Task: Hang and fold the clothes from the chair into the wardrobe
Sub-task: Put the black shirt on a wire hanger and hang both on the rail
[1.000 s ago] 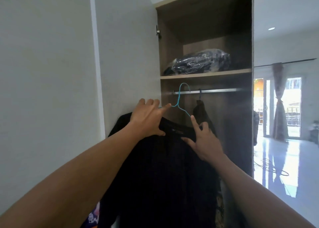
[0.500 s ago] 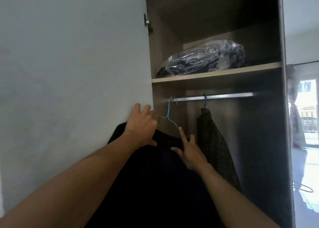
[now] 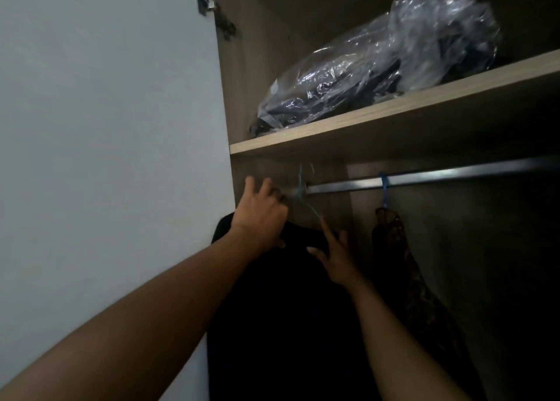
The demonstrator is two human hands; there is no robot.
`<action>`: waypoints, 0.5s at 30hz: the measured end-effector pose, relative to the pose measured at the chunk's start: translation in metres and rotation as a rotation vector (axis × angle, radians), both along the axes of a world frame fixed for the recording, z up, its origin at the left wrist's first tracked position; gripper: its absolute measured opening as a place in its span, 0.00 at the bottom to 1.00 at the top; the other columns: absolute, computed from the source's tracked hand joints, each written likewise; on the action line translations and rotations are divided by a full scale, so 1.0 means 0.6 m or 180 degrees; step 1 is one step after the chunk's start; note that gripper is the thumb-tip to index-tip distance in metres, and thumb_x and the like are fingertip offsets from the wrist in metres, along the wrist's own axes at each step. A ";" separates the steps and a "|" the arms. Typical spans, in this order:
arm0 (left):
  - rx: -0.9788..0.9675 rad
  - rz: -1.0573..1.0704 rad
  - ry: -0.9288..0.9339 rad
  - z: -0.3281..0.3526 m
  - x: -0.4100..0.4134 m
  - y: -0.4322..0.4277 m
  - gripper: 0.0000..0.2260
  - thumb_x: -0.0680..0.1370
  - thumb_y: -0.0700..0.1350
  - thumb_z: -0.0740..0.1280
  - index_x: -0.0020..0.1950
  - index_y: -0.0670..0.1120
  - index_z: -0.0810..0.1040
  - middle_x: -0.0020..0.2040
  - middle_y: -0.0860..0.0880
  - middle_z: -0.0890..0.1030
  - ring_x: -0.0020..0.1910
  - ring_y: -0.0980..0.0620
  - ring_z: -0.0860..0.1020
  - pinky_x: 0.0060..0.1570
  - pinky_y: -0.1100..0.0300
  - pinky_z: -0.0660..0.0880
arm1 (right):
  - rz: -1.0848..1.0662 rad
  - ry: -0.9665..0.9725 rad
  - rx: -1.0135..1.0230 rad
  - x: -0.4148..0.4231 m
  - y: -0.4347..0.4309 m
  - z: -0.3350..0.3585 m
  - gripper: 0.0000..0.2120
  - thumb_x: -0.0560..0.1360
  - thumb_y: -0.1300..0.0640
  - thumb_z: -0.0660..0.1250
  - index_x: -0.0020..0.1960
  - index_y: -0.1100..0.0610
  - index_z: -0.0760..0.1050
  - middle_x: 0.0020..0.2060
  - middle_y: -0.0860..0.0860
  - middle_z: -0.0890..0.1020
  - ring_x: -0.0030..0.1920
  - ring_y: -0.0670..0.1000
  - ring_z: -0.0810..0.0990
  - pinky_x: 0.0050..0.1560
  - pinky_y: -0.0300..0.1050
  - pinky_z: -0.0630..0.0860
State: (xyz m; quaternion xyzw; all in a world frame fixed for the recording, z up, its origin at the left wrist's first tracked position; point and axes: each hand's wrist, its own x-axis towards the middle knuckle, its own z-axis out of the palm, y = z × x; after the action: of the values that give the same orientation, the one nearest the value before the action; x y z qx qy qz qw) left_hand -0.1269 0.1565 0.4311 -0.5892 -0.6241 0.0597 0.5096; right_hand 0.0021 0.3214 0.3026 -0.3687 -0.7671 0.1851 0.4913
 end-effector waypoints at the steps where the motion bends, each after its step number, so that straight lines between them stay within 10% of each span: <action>1: -0.0012 0.0027 -0.0035 -0.006 0.000 0.004 0.35 0.71 0.67 0.69 0.71 0.47 0.72 0.70 0.44 0.71 0.70 0.40 0.62 0.67 0.36 0.55 | 0.0027 0.0008 -0.0015 0.002 0.004 -0.006 0.40 0.79 0.48 0.67 0.81 0.49 0.46 0.76 0.64 0.54 0.76 0.62 0.60 0.72 0.46 0.61; 15: -0.0302 0.0239 -0.0297 -0.076 0.021 0.098 0.43 0.68 0.69 0.70 0.75 0.46 0.65 0.71 0.43 0.71 0.70 0.40 0.66 0.68 0.40 0.59 | -0.0079 -0.0226 0.0106 0.019 0.114 -0.058 0.42 0.77 0.57 0.71 0.81 0.54 0.47 0.79 0.58 0.54 0.78 0.58 0.56 0.73 0.45 0.58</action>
State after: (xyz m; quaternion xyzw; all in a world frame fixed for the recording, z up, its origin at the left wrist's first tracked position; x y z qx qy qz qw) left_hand -0.1145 0.2153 0.3854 -0.5911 -0.6653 0.0807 0.4488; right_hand 0.0133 0.3899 0.2676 -0.3762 -0.7824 0.1531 0.4721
